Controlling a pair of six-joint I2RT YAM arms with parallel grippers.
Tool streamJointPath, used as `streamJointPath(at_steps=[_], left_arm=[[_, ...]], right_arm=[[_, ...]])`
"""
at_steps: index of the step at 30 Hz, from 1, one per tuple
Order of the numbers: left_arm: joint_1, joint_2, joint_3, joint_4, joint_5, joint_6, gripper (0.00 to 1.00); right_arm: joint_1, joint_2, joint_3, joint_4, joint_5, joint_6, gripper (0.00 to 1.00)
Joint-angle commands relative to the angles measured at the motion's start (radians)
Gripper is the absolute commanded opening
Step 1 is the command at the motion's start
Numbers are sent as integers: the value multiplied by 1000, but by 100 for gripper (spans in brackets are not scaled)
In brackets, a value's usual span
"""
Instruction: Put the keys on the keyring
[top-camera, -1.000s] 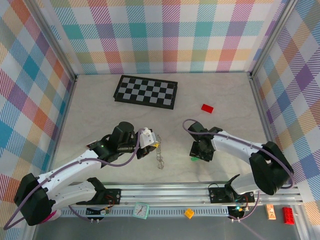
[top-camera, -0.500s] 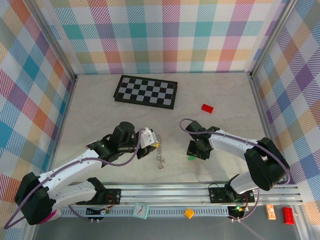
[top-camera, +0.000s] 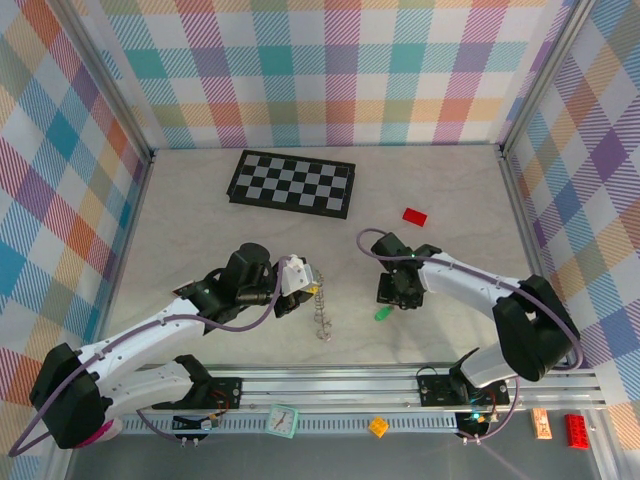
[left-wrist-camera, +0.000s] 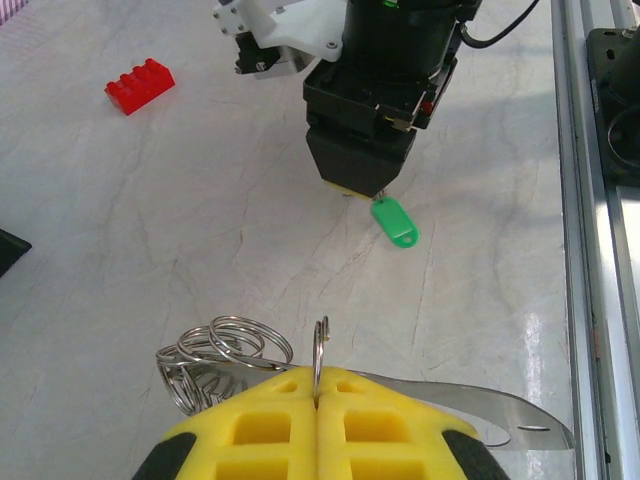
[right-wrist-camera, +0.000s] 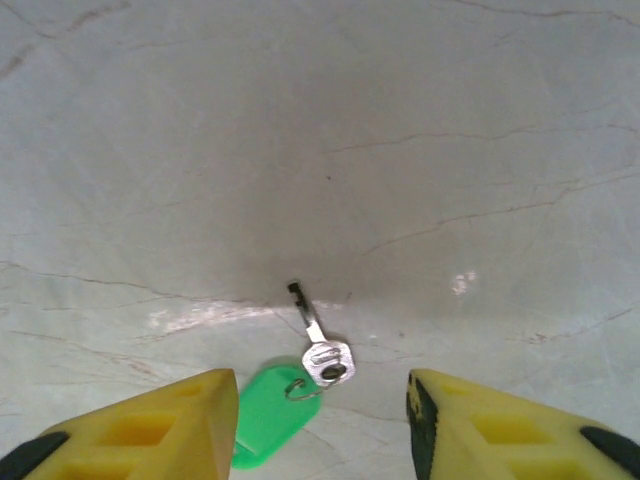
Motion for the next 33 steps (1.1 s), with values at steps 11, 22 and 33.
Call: streamJointPath(at_steps=[11,22,33], left_arm=[[-11,-16,19,26,0,-16,0],[-12,-9,19,38,8,-17,0],[-11,-15,16,31,6,-12,0]], right_arm=[[0,120,68,-72,-36,-29,43],[2,85,60,-112,-17,9,22],[2,81,51,-119,-2,26,16]])
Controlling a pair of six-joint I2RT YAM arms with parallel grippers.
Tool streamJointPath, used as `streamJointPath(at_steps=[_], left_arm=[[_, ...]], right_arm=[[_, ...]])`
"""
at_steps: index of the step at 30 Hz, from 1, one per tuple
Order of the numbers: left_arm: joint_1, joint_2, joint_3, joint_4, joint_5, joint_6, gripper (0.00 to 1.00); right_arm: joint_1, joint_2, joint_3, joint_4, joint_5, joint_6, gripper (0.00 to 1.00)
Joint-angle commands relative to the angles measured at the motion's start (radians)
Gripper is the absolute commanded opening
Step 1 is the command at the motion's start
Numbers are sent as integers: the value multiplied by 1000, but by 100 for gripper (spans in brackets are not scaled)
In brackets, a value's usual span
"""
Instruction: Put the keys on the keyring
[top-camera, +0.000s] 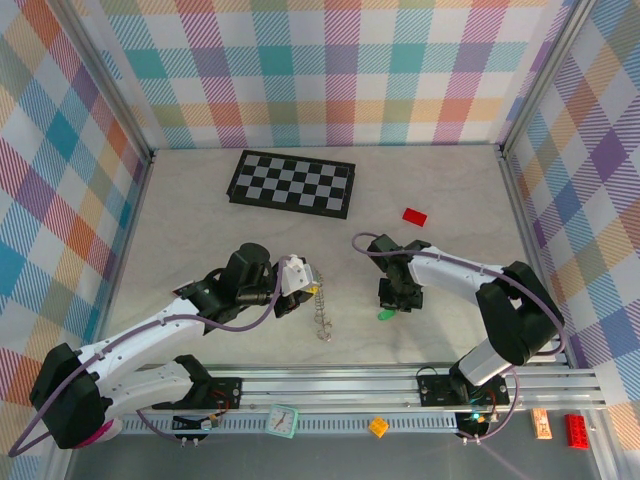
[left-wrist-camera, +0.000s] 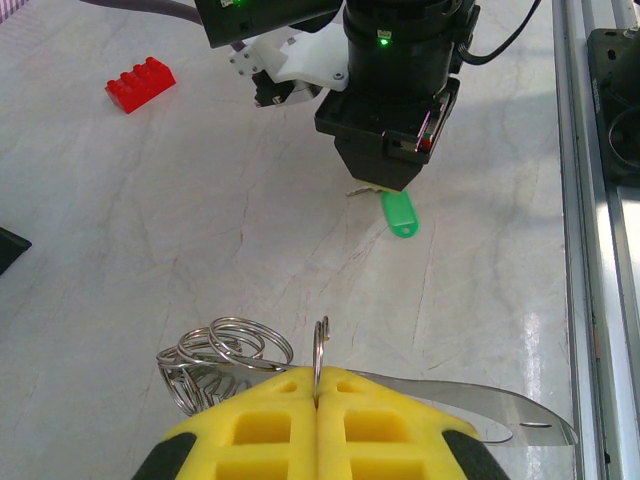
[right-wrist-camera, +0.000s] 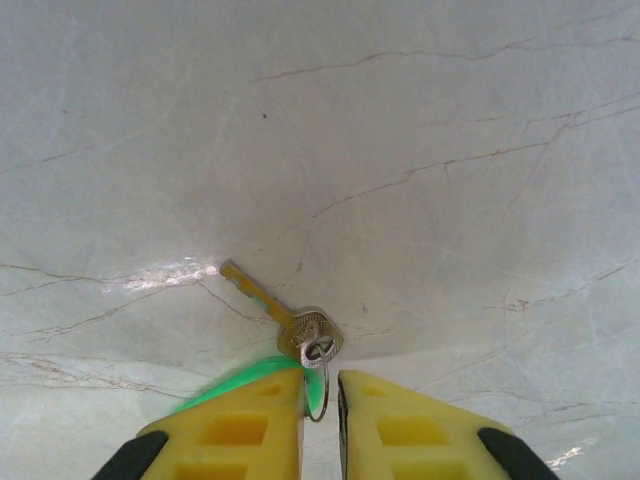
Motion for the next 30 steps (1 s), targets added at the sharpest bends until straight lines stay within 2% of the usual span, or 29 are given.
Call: streamJointPath(at_steps=[1,25,30], left_arm=[[-12,-15,16,30,7,-8,0],[-12,-10,27,18,6,-6,0],[-12,-7,28,17,8,-6,0]], right_arm=[[1,-20,4,-28,13,18,15],[2,0,4,-9,0,9,10],[2,3,5,-11,2,9,13]])
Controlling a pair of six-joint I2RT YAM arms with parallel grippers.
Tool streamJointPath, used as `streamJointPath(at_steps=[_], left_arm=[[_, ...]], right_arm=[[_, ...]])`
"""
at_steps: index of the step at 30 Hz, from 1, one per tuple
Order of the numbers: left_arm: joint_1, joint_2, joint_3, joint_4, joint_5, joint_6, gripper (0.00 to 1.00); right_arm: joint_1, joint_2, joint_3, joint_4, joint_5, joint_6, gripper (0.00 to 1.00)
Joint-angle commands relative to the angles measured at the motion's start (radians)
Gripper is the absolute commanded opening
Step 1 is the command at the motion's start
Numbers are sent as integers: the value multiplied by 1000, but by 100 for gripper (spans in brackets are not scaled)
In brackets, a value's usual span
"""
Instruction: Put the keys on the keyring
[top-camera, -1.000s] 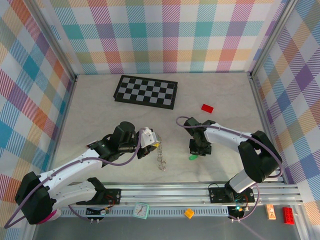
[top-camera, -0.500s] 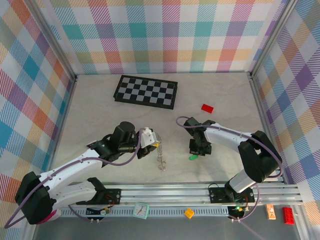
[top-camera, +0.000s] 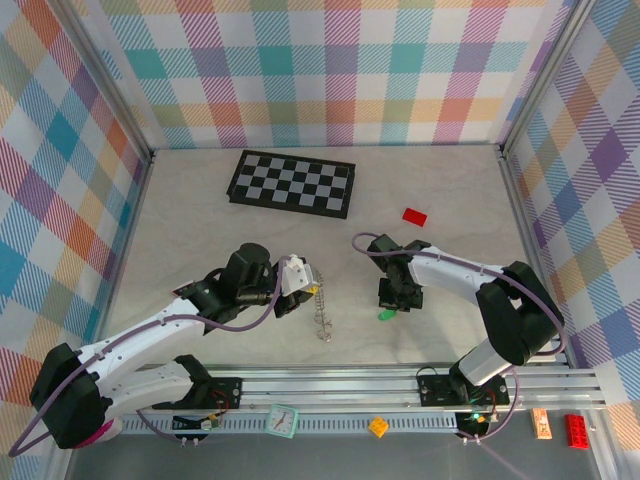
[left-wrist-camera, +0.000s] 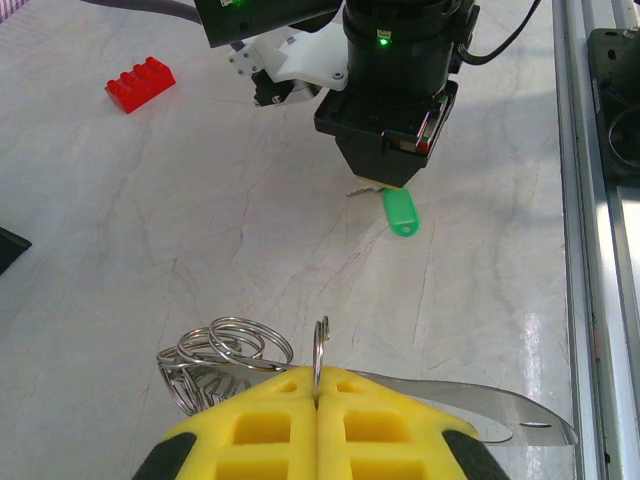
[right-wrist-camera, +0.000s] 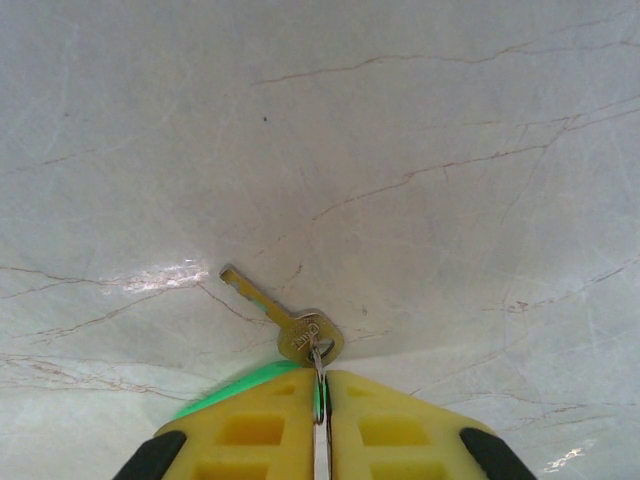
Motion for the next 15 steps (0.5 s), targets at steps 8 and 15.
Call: streamJointPath(at_steps=[8,15], left_arm=[[-12,-4,29,15,10,-4,0],[-12,-6,30,15,11,-3,0]], right_arm=[[1,2,5,-11,-4,5,11],[2,11,4,-6,-5,4,11]])
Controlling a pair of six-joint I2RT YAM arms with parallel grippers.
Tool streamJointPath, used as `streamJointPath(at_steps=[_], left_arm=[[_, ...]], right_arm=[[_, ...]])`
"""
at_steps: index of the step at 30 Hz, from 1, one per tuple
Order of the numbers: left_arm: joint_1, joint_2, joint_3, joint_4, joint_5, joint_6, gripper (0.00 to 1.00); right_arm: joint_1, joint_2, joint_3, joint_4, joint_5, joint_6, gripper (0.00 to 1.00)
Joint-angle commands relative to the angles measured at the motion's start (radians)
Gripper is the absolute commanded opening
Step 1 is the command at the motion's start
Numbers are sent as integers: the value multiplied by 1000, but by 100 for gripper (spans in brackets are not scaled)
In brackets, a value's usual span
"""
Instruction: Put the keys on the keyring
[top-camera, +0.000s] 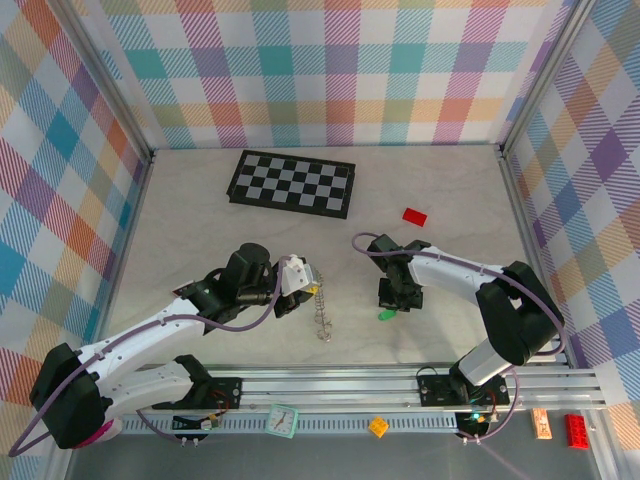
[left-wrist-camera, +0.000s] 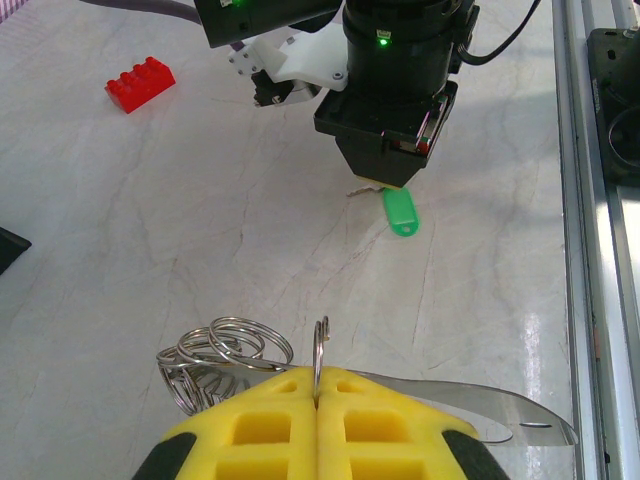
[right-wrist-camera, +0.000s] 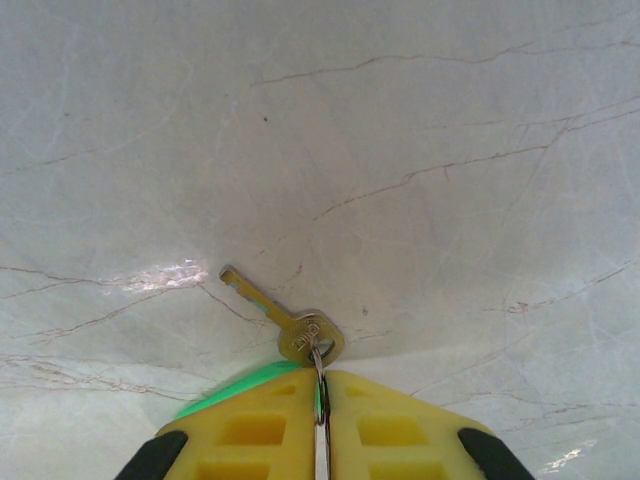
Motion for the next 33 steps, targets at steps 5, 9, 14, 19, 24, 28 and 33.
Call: streamJointPath(at_steps=[5,9,14,19,24,28,33], left_arm=[[-11,-3,29,16,13,1,0],[-12,-5,24,17,13,2,0],[-12,-13,19,18,11,2,0],[-12,-11,34,-8,1,-22,0],[-12,-14,59,-46,-3,-70,0],[-12,-2,97,-103,-2,-109,0],[-11,23,134,-155,-14,-165,0]], right_arm=[[2,12,0,-7,-8,7,10],[2,4,5,-12,-2,5,0],[1,-40,12,-22,10,-10,0],[28,-193,-23,75,11,-137,0],[84,-365,-72,266,-9,-347,0],[95,-460,-89,406,-110,-528,0],[109,-503,-66,481,-257,-714,0]])
